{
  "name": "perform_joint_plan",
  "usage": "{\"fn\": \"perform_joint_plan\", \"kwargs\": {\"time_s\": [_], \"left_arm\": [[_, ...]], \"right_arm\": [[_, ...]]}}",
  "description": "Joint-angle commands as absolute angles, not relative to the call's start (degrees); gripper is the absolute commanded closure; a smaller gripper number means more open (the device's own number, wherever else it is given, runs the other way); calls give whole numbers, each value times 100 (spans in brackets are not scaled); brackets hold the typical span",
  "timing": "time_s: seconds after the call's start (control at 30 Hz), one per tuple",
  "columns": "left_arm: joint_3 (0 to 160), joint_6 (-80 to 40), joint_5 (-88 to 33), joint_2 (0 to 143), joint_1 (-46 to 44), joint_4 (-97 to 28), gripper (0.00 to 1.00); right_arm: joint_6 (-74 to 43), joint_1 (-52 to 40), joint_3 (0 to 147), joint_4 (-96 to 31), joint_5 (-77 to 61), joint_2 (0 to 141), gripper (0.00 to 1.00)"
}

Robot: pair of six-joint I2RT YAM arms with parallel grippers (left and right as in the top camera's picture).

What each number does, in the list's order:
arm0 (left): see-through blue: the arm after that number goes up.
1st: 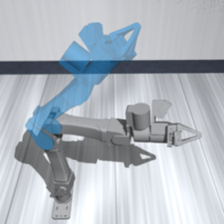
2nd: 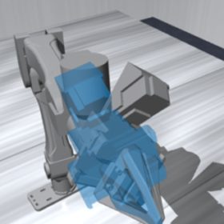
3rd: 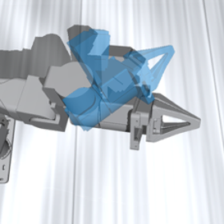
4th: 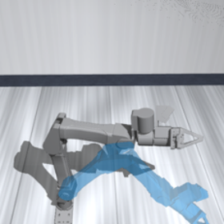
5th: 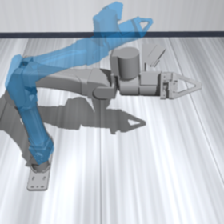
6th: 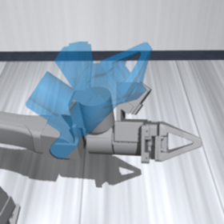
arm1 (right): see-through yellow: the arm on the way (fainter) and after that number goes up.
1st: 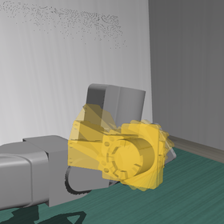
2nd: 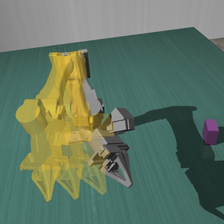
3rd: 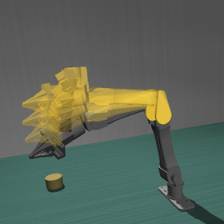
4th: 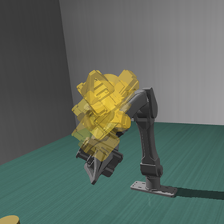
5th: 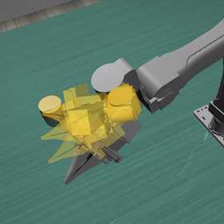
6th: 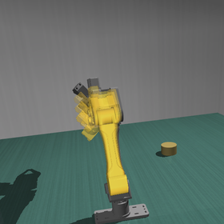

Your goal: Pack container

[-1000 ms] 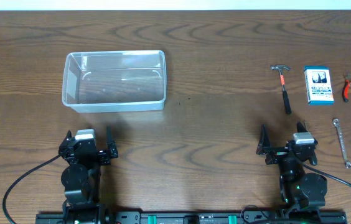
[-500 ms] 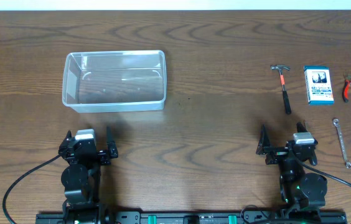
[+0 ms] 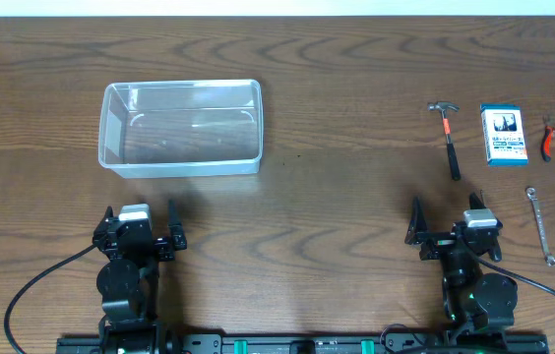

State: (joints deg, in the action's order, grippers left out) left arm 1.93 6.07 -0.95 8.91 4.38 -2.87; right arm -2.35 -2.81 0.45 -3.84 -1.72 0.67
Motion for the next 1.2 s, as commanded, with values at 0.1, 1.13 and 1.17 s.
{"fn": "perform_joint_plan", "kwargs": {"time_s": [0.1,1.13,1.17], "left_arm": [[23,661,-67,897,425,-397,2],[2375,-220,-1175,1732,432,-1975,2],[2755,-38,-1000,2005,432,-2239,2]], "right_arm": [[-292,-255,32,-405,-191,30,1],[-812,-266,54,-215,-1822,69,1],[-812,-266,69,-233,-1909,82,1]]}}
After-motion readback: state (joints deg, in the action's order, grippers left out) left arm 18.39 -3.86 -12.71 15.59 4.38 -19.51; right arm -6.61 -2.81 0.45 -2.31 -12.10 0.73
